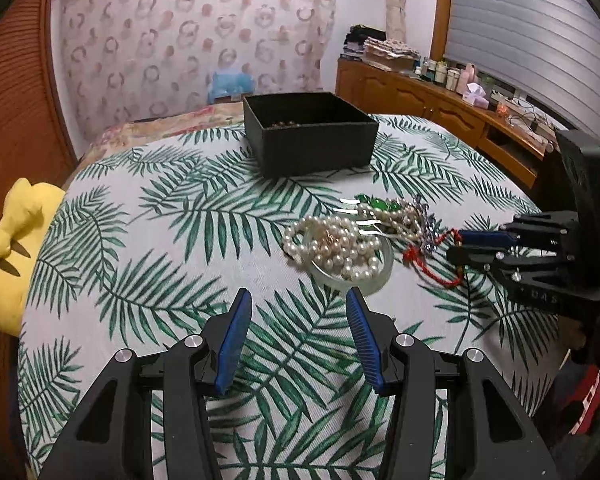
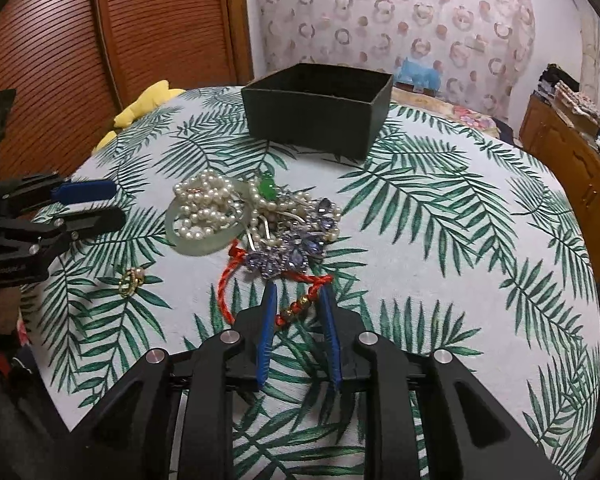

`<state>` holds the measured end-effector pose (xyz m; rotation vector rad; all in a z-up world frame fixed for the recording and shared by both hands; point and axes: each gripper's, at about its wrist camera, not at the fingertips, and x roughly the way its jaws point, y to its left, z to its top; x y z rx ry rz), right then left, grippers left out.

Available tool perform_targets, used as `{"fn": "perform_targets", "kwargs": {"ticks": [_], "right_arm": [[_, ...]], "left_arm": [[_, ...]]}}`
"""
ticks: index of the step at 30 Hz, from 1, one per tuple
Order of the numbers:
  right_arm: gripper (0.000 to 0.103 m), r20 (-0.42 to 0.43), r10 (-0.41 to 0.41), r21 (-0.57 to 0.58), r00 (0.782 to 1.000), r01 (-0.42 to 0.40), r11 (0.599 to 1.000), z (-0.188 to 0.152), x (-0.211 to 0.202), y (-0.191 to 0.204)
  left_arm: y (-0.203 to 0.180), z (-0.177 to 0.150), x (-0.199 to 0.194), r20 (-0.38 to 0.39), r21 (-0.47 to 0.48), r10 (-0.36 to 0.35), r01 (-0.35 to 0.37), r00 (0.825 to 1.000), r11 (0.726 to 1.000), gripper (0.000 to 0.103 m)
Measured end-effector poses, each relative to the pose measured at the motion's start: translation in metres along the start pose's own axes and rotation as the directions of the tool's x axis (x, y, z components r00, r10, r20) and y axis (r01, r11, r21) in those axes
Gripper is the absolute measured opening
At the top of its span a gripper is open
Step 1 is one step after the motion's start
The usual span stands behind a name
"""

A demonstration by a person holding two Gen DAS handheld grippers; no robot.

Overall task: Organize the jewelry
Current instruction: 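Grasp the gold ring with the left tool while the right tool grasps the red bracelet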

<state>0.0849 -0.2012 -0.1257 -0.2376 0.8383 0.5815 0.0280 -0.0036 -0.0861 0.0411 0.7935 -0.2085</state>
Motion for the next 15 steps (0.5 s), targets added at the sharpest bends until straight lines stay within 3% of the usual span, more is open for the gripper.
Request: {"fn": "perform_targets", "kwargs": {"ticks": [3,15], "right_arm": [[0.009,-0.001,0.011,-0.013,1.0,-0.011,1.0,-0.002,-0.007,0.0],[0.009,0.059,0.037,-0.003,0.998,-0.037,0.999,-0.001,-0.042,-0.005]], "left_arm": [[-0.003,-0.003,0.003,-0.013,0.003,-0.007,0.007,1.0,1.0,0.047],[-0.014,-0.009,0.005,-0.041,0.016,-0.041,0.041,0.998,0.999,0.047]]}}
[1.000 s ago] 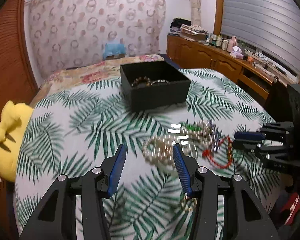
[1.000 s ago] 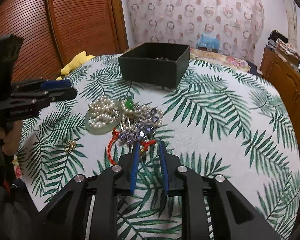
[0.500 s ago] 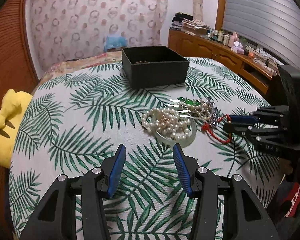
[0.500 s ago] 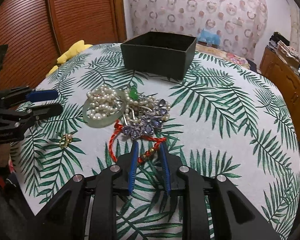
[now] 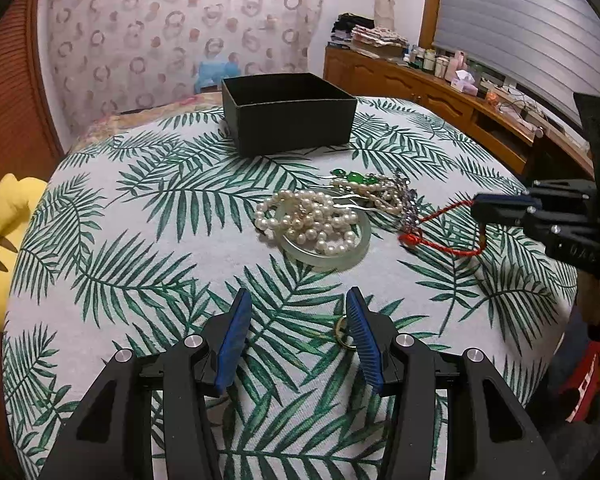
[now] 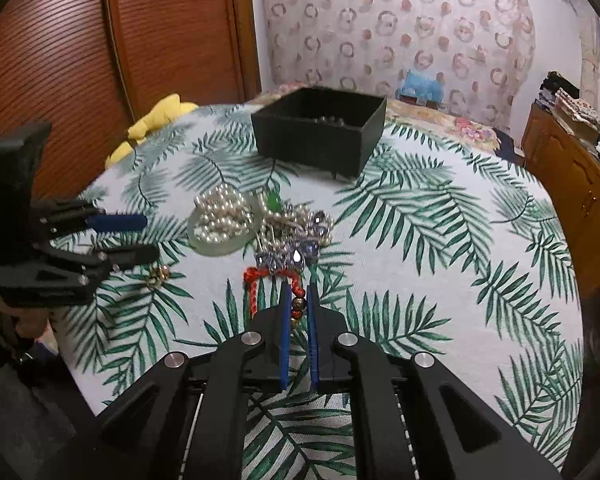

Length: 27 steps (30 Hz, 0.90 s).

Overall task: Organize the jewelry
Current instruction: 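Grasp the gold ring with the left tool while the right tool grasps the red bracelet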

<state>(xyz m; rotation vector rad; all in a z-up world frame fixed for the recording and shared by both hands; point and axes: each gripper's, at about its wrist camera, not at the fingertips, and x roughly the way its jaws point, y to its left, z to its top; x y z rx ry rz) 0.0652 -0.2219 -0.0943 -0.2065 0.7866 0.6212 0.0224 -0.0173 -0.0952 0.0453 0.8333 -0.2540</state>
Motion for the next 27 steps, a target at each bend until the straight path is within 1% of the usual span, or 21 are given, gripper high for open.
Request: {"fn": "perform_targets", "kwargs": {"ticks": [9,16,17,18,22,23,25,27], "right_arm": [[0.009,0.072,0.003,0.001,0.997,-0.003,1.0,0.013,-0.026,0.0],[0.009,0.073,-0.009,-0.005,0.997,0.01,1.0,0.015,-0.022,0.002],[0.009,0.072,-0.011,-0.005,0.997,0.012,1.0,0.015,-0.021,0.002],[0.009,0.072,-0.013,-0.005,0.997,0.013,1.0,0.015,-0.02,0.001],[0.009,0.071,-0.018,-0.005,0.997,0.018,1.0,0.015,-0.018,0.001],[0.009,0.07,-0.019,-0.005,0.997,0.02,1.0,0.015,-0.018,0.001],[0.009,0.069,-0.02,-0.004,0.997,0.02,1.0,0.013,-0.017,0.0],[0.009,0.068,-0.02,-0.003,0.997,0.02,1.0,0.013,-0.017,0.0]], "left_arm": [[-0.014,-0.003,0.0,-0.015,0.028,-0.039,0.039,0.999,0.999,0.047],[-0.024,-0.009,0.005,-0.034,0.064,-0.041,0.043,0.999,0.997,0.047],[-0.025,-0.009,0.006,-0.035,0.07,-0.037,0.04,0.999,0.997,0.045],[-0.025,-0.01,0.006,-0.034,0.074,-0.034,0.037,0.999,0.997,0.041],[-0.027,-0.011,0.006,-0.03,0.084,-0.029,0.032,0.999,0.996,0.03],[-0.027,-0.01,0.006,-0.03,0.083,-0.032,0.034,0.999,0.996,0.028],[-0.027,-0.01,0.006,-0.03,0.081,-0.036,0.039,0.999,0.996,0.028],[-0.027,-0.011,0.006,-0.028,0.087,-0.035,0.037,0.999,0.996,0.024]]}}
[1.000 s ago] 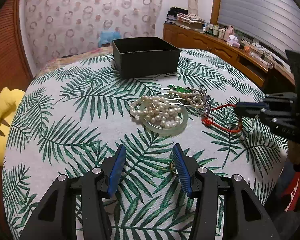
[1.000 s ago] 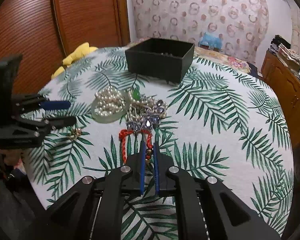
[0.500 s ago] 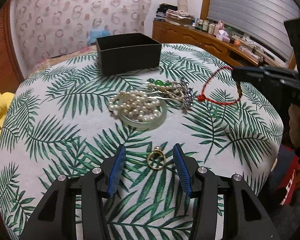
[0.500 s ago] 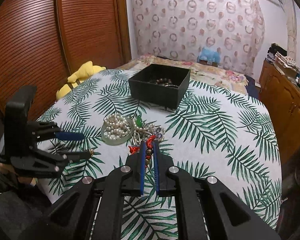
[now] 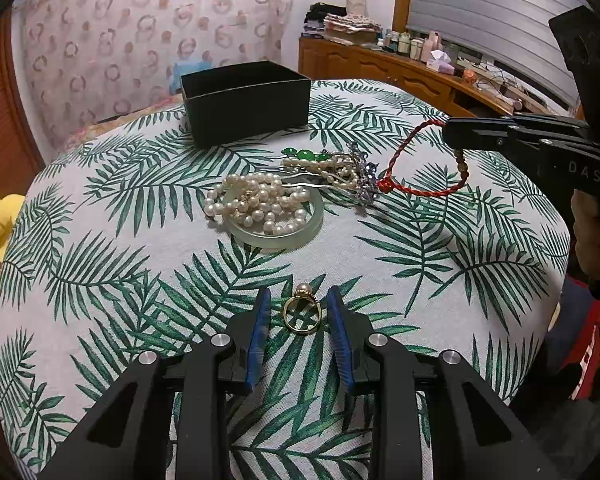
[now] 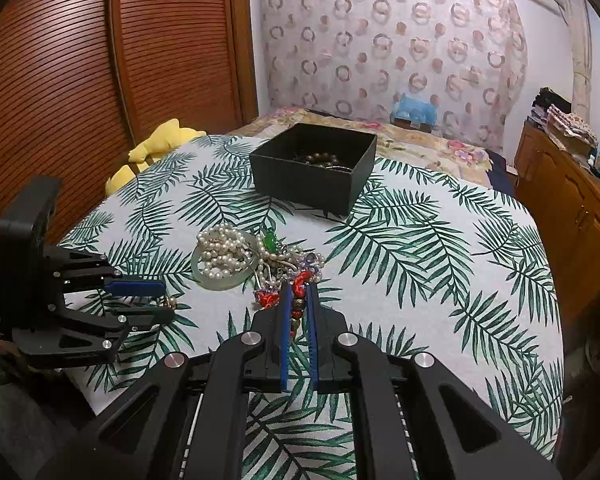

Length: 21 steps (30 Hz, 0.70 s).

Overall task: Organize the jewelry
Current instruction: 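Grasp the gold ring with the left tool while the right tool grasps the red bracelet, then carry the gold ring and red bracelet into the black box and open both tools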

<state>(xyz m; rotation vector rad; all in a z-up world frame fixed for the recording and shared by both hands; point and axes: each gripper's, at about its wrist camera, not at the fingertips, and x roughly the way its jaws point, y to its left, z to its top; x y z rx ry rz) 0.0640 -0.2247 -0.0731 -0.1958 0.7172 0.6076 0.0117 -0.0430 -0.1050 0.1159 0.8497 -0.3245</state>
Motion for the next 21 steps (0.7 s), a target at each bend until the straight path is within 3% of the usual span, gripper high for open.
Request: {"fn": "perform_targets", "kwargs": {"ticks": [1,10,21], "right_arm": [[0.009,0.0,-0.001,0.0,1.0,0.001,1.0,0.0,0.0,0.0],[0.009,0.028,-0.003,-0.015,1.0,0.003,1.0,0.011,-0.003,-0.003],[0.009,0.078,-0.028,-0.038,0.997,0.031,0.999,0.054,0.014,-0.012]], "left_arm": [[0.0,0.0,0.0,0.001,0.003,-0.001,0.001,1.0,1.0,0.019],[0.007,0.011,-0.012,0.055,-0.027,-0.009,0.01,0.998,1.0,0.019],[0.037,0.053,-0.014,0.12,-0.053,0.054,-0.048,0.991,0.997,0.019]]}}
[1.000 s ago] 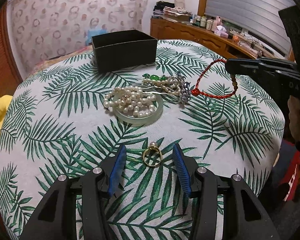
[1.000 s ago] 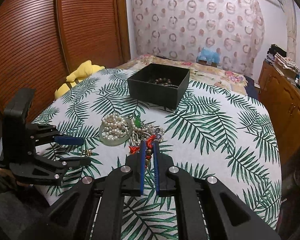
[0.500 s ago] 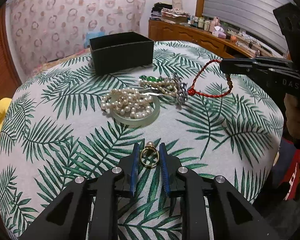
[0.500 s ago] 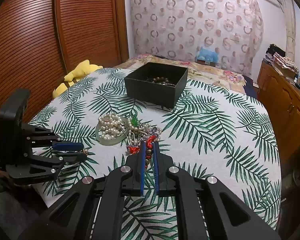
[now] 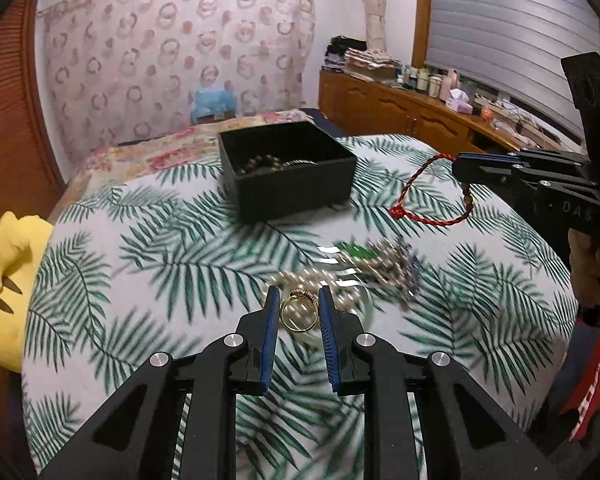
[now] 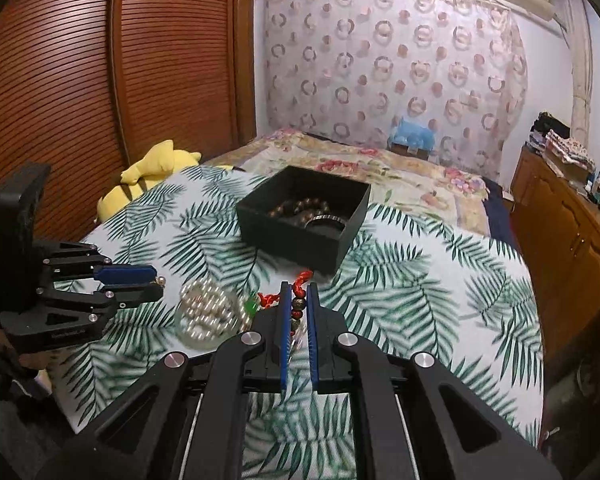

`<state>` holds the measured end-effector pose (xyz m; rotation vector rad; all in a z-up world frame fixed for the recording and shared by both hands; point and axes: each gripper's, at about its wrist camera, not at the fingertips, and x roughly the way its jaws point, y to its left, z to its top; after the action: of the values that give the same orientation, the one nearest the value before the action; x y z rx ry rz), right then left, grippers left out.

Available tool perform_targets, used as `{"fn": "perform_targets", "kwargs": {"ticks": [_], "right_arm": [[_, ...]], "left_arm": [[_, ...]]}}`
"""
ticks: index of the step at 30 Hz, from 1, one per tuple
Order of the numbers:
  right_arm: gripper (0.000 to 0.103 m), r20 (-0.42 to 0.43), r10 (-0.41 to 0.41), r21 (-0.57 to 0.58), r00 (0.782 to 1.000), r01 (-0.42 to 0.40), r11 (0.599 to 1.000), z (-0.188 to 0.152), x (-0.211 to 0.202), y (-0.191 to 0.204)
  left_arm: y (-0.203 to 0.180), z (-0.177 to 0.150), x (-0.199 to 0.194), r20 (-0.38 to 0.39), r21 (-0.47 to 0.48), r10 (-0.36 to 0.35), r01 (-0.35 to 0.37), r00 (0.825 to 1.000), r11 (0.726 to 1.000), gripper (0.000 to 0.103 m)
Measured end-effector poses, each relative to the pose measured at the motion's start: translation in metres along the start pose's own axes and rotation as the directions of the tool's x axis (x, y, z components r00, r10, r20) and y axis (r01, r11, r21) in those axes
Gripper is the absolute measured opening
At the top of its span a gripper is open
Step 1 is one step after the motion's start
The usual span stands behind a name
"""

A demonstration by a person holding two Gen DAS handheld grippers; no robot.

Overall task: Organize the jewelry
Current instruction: 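Carry the gold ring and red bracelet into the black box and open both tools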

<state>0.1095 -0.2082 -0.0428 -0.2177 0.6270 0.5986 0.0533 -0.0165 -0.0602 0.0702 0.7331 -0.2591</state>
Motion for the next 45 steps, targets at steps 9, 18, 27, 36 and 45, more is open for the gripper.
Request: {"fn": "perform_targets", "kwargs": {"ticks": [9,18,27,36,45], "right_arm": [[0.009,0.011,-0.008,0.003,1.0,0.008,1.0,0.035,0.033,-0.01],[0.009,0.017,0.0,0.001,1.0,0.0,1.0,0.082,0.084,-0.012],[0.009,-0.035,0.028,0.016,0.999,-0.028,0.999,0.091,0.122,-0.014],[0.024,-0.039,0.045,0.067,0.998,-0.043,0.997,0.086,0.127,-0.03],[0.024,-0.009,0.025,0.098,1.0,-0.024,0.995,0.073,0.108,-0.048]], "left_arm": [[0.016,0.021,0.006,0.021,-0.004,0.032,-0.032,0.999,0.999,0.019],[0.026,0.049,0.01,0.062,-0.011,0.062,-0.062,0.996,0.998,0.019],[0.032,0.071,0.02,0.071,-0.003,0.082,-0.082,0.994,0.997,0.019],[0.034,0.084,0.032,0.064,-0.002,0.093,-0.093,0.994,0.996,0.019],[0.033,0.102,0.056,0.042,0.005,0.099,-0.099,0.994,0.995,0.019]]}}
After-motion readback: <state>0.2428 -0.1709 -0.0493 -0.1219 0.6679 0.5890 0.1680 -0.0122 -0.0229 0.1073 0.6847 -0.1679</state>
